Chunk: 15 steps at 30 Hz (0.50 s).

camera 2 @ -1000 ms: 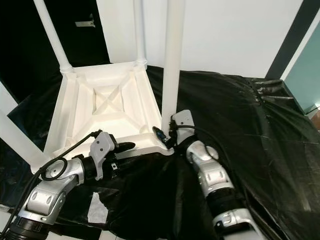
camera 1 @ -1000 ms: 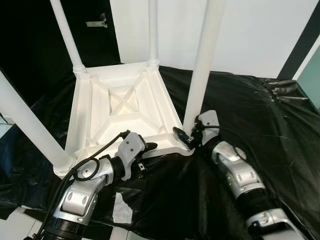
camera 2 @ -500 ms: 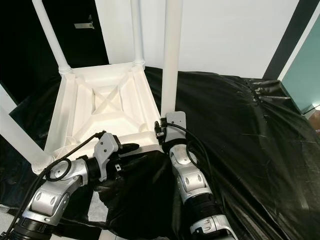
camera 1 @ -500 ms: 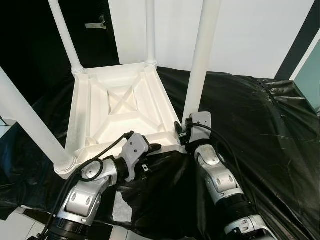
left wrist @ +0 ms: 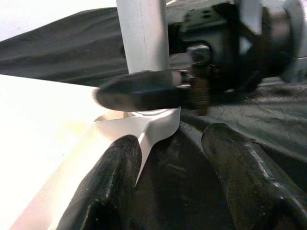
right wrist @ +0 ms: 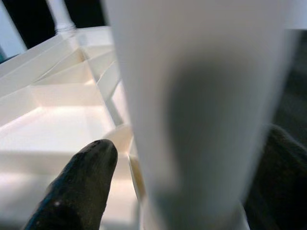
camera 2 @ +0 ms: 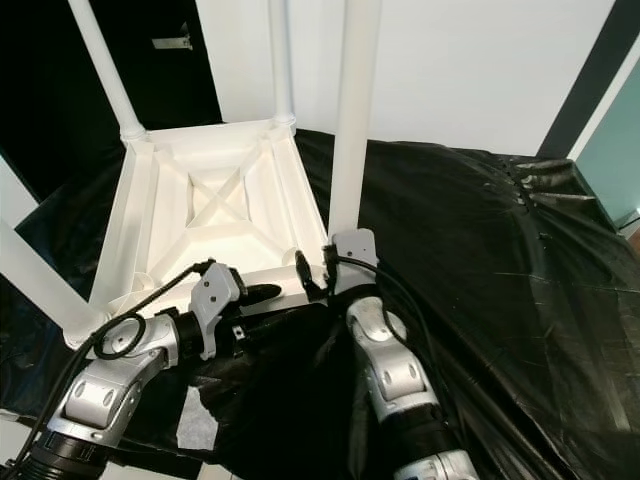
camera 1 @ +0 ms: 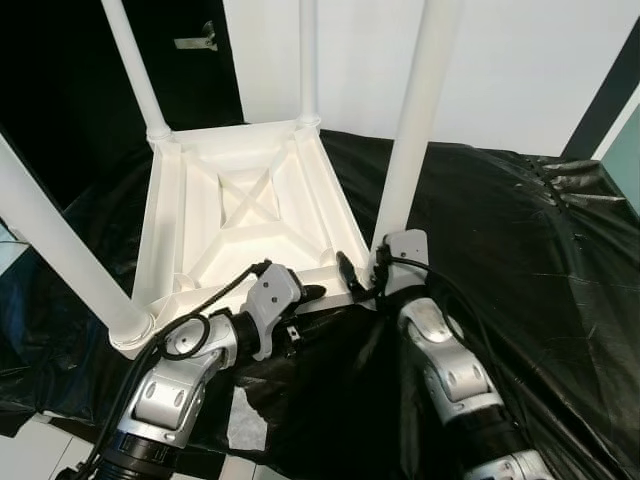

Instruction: Building children table

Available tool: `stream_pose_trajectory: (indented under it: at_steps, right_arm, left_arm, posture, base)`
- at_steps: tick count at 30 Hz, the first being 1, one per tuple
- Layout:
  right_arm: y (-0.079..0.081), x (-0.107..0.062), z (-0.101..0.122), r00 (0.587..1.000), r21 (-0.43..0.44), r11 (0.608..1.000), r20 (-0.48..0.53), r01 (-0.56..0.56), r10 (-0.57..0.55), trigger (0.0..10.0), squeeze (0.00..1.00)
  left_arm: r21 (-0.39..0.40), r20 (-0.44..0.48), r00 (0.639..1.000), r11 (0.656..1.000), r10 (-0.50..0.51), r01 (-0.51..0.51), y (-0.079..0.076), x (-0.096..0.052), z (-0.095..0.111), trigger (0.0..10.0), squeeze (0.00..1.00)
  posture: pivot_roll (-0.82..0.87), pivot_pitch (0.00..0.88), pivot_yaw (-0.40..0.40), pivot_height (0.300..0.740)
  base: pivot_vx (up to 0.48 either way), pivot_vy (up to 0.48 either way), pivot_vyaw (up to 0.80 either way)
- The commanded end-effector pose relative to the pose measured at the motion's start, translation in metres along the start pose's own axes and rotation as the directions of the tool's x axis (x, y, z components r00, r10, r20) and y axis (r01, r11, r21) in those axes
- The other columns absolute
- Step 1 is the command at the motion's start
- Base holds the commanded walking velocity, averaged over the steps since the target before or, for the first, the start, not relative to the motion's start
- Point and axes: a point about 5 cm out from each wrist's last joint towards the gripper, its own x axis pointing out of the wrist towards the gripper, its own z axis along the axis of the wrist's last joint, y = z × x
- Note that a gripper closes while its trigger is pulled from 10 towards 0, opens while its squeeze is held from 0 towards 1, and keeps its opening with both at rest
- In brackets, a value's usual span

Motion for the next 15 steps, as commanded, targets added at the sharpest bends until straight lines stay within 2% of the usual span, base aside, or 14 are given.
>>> stream_pose_trajectory:
  at_steps: [1,3,4,5,7,10,11,12,13,15]
  right_arm:
    - [-0.004,-0.002,0.004,1.000,0.013,1.000,0.027,-0.006,0.006,10.0,1.00]
    - [-0.008,-0.006,0.004,0.999,0.017,0.999,0.036,-0.031,0.031,10.0,1.00]
    - [-0.020,-0.012,0.003,0.995,0.012,0.996,0.044,-0.090,0.089,10.0,1.00]
    - [-0.020,-0.012,0.003,0.995,0.012,0.996,0.044,-0.090,0.089,10.0,1.00]
    - [-0.031,-0.015,0.002,0.988,-0.025,0.989,0.038,-0.148,0.149,10.0,1.00]
    - [-0.036,-0.016,0.002,0.977,-0.040,0.976,0.021,-0.213,0.214,10.0,1.00]
    - [-0.039,-0.015,0.002,0.970,-0.047,0.969,0.016,-0.241,0.242,10.0,0.08]
    - [-0.039,-0.015,0.002,0.970,-0.047,0.969,0.016,-0.241,0.242,10.0,0.08]
    - [-0.042,-0.013,0.005,0.961,-0.055,0.960,0.015,-0.273,0.274,10.0,0.00]
    - [-0.047,-0.007,0.011,0.942,-0.073,0.940,0.011,-0.334,0.336,10.0,0.00]
  left_arm:
    - [-0.003,-0.012,0.999,0.999,0.037,-0.037,0.002,0.002,-0.001,10.0,0.00]
    - [-0.003,-0.012,0.999,0.999,0.036,-0.036,0.002,0.002,-0.001,10.0,0.00]
    - [-0.004,-0.009,0.999,1.000,0.031,-0.031,0.002,0.004,-0.001,10.0,0.00]
    - [-0.004,-0.009,0.999,1.000,0.031,-0.031,0.002,0.004,-0.001,10.0,0.00]
    - [-0.003,-0.008,1.000,1.000,0.025,-0.025,0.003,0.005,-0.001,10.0,0.00]
    - [0.000,-0.009,1.000,1.000,0.023,-0.023,0.004,0.005,0.000,10.0,0.00]
    - [0.001,-0.008,1.000,1.000,0.023,-0.023,0.005,0.005,0.000,10.0,0.00]
    - [0.001,-0.008,1.000,1.000,0.023,-0.023,0.005,0.005,0.000,10.0,0.00]
    - [0.003,-0.007,1.000,1.000,0.022,-0.022,0.005,0.005,0.000,10.0,0.00]
    - [0.007,-0.006,1.000,1.000,0.018,-0.018,0.006,0.006,0.001,10.0,0.00]
  posture:
    - [0.03,0.000,-0.025,0.740]
    - [0.03,0.000,-0.022,0.740]
    - [0.02,0.000,-0.014,0.740]
    - [0.02,0.000,-0.014,0.740]
    - [0.01,0.000,-0.012,0.740]
    - [0.01,0.000,-0.011,0.740]
    - [0.01,0.000,-0.009,0.740]
    - [0.01,0.000,-0.009,0.740]
    - [0.01,0.000,-0.008,0.740]
    - [0.01,0.000,-0.006,0.740]
  base:
    - [0.000,0.000,0.00]
    - [0.000,0.000,0.00]
    - [0.000,0.000,0.00]
    - [0.000,0.000,0.00]
    - [0.000,0.000,0.00]
    - [0.000,0.000,0.00]
    - [0.000,0.000,0.00]
    - [0.000,0.000,0.00]
    - [0.000,0.000,0.00]
    - [0.000,0.000,0.00]
